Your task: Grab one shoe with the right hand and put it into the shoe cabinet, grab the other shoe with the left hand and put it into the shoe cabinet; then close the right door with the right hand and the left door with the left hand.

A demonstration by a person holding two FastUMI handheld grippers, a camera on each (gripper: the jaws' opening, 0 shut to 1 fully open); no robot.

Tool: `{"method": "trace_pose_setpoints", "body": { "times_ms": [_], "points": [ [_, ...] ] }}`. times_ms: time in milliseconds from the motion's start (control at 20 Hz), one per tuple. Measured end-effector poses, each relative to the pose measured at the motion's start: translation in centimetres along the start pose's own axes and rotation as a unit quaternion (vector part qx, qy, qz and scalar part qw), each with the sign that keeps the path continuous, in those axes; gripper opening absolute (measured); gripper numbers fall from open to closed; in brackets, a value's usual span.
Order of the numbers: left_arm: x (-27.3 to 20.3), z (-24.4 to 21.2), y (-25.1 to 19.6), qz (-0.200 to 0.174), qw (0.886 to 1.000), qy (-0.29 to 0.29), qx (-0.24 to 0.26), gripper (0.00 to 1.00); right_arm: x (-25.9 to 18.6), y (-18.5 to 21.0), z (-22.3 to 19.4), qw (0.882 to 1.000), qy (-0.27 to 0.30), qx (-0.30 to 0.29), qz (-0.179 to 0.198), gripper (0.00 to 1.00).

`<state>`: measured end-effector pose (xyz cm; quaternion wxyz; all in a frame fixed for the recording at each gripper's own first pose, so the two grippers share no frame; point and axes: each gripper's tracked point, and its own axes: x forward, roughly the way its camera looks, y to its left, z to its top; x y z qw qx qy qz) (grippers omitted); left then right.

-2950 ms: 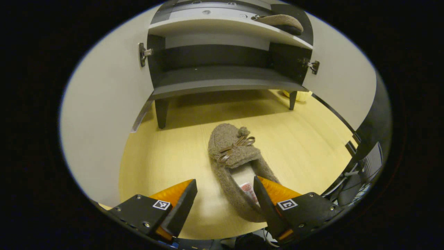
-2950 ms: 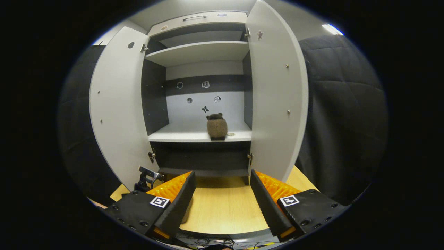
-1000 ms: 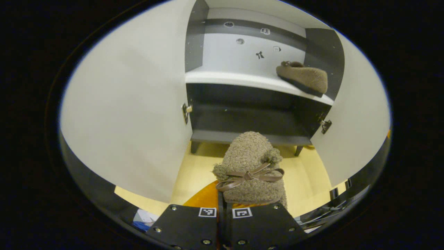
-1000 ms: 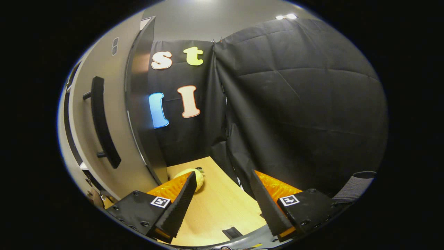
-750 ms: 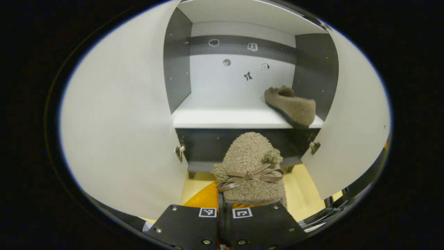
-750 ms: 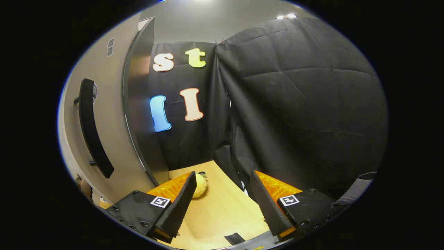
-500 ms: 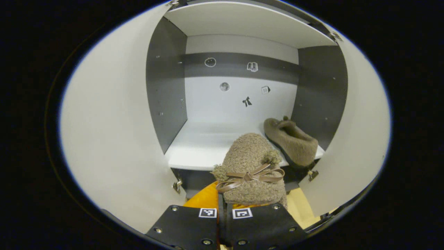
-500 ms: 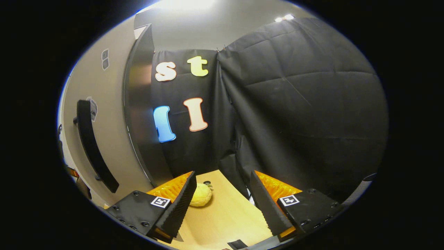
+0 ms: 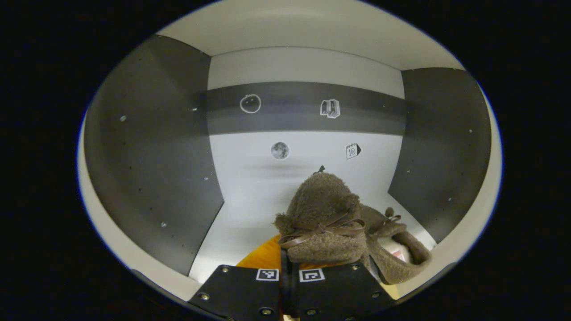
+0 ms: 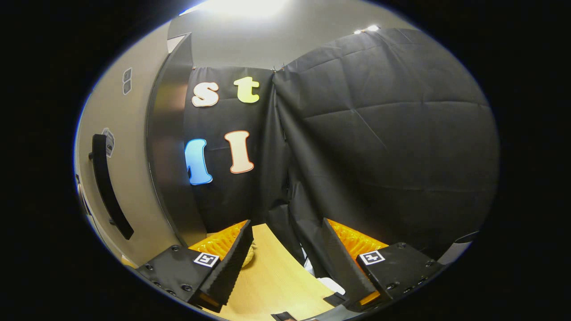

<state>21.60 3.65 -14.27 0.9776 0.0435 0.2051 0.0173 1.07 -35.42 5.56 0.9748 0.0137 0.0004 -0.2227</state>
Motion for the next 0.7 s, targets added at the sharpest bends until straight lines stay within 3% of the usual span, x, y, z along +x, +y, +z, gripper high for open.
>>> {"method": "trace_pose_setpoints", "body": {
  "times_ms": [50, 100, 200, 250, 700],
  "points": [
    [0.9, 0.6, 0.0, 0.001, 1.000, -0.002, 0.008, 0.01, -0.2, -0.2, -0.3, 1.000, 0.002, 0.001, -0.001, 0.92],
    [2.7, 1.1, -0.3, 0.002, 1.000, -0.001, 0.018, 0.01, -0.4, -0.4, -0.6, 1.000, 0.005, -0.001, -0.005, 0.98],
    [5.9, 1.0, -0.5, 0.008, 0.999, 0.001, 0.037, 0.01, -0.7, -1.0, -1.0, 1.000, 0.009, -0.008, -0.015, 0.98],
    [6.8, 0.6, -0.3, 0.014, 0.999, 0.008, 0.040, 0.01, -0.9, -1.2, -1.1, 1.000, 0.010, -0.012, -0.018, 0.92],
    [8.4, -1.3, -0.8, 0.002, 0.997, 0.042, 0.070, 0.04, -0.9, -1.4, -2.5, 0.999, 0.023, 0.006, -0.025, 0.92]
  ]
}}
